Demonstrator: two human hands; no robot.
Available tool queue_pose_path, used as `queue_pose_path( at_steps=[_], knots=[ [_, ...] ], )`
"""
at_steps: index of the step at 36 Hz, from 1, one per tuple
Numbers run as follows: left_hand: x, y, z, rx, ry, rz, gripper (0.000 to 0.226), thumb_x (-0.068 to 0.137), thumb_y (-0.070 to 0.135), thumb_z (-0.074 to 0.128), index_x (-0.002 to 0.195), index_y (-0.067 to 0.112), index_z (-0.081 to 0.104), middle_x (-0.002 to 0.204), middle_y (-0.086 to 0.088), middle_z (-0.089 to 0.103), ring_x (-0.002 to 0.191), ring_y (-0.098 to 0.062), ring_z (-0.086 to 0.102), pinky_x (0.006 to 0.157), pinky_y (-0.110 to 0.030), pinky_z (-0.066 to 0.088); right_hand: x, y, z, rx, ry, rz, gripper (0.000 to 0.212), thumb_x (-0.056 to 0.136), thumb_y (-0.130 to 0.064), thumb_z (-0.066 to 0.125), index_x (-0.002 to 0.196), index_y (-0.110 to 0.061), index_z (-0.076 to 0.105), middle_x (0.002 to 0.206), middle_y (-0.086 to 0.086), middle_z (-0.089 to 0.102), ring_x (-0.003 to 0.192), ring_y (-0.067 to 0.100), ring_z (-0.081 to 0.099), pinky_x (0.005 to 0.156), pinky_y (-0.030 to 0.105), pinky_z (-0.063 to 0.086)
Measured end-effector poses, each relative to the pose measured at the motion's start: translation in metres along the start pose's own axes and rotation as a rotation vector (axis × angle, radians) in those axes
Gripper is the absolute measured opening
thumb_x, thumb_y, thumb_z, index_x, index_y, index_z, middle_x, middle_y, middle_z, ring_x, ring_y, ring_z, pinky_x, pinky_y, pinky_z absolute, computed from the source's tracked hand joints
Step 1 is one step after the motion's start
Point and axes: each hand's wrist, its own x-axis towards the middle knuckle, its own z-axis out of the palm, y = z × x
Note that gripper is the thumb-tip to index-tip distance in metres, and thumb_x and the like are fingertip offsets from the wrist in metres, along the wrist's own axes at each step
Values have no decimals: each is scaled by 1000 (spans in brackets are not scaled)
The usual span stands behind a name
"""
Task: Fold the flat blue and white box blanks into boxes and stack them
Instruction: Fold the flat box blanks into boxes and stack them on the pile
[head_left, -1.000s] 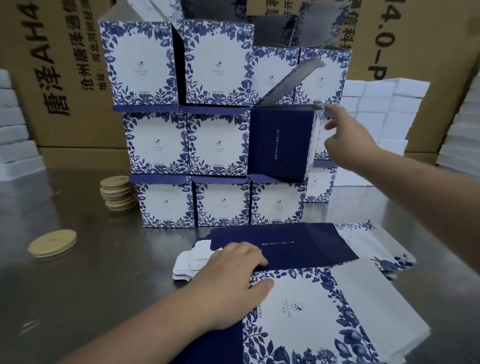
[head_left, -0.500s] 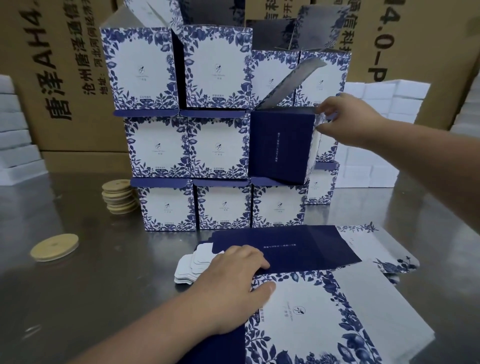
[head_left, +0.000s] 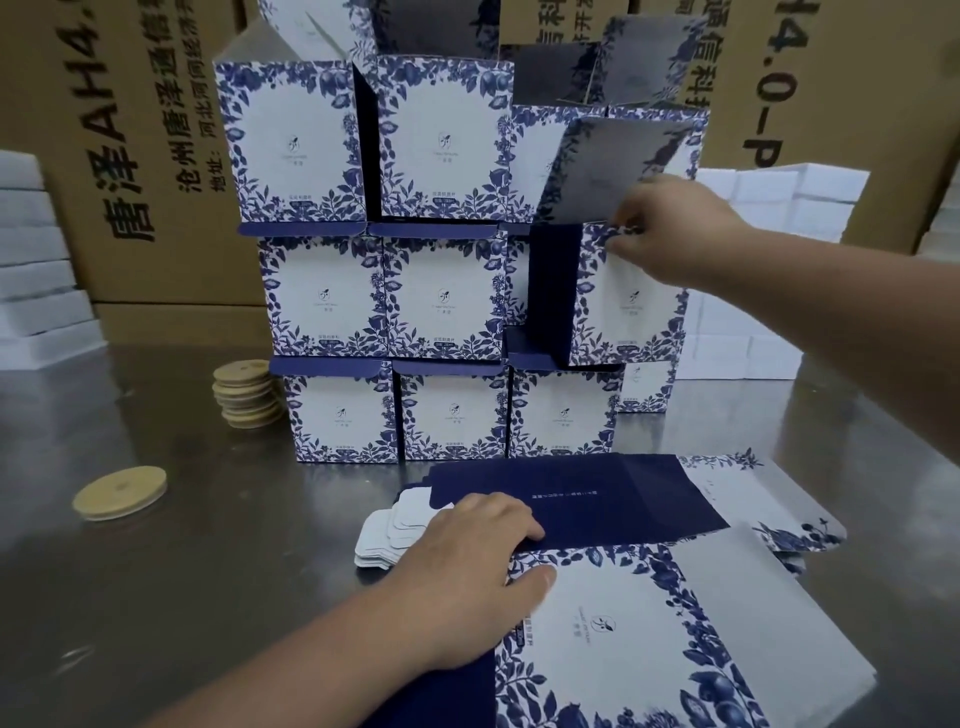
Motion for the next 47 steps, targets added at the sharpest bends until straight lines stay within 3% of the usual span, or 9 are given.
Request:
queue_pose_path(
  at_steps=[6, 9, 33, 47],
  knots=[
    [1, -1, 1, -8, 1, 3, 40, 92, 49, 41, 128, 31, 45, 134, 18, 37, 124, 2, 24, 102, -16, 17, 8, -24, 12, -55, -13, -17, 29, 94, -24, 53, 118, -9, 60, 113, 16, 59, 95, 29, 52, 72, 29, 34],
    [1, -1, 0, -19, -1, 4, 41, 92, 49, 41, 129, 31, 45, 134, 19, 36, 122, 3, 23, 101, -14, 16, 10, -30, 18, -54, -1, -7, 30, 94, -23, 51, 120, -10, 59, 116, 17, 56, 104, 33, 53, 74, 30, 34],
    [1, -2, 2, -14, 5, 13, 42, 92, 51, 40, 128, 31, 45, 134, 18, 38, 124, 2, 24, 103, -17, 17, 22, -50, 38, -7, 19, 44, 31, 96, -22, 52, 122, -7, 58, 118, 17, 54, 106, 33, 53, 91, 37, 41],
    [1, -2, 2, -18, -2, 6, 41, 91, 51, 41, 127, 31, 46, 134, 18, 38, 123, 1, 25, 105, -19, 18, 23, -48, 40, 54, 76, 21, 28, 94, -17, 49, 118, -7, 60, 115, 14, 59, 104, 31, 53, 80, 30, 37]
  ],
)
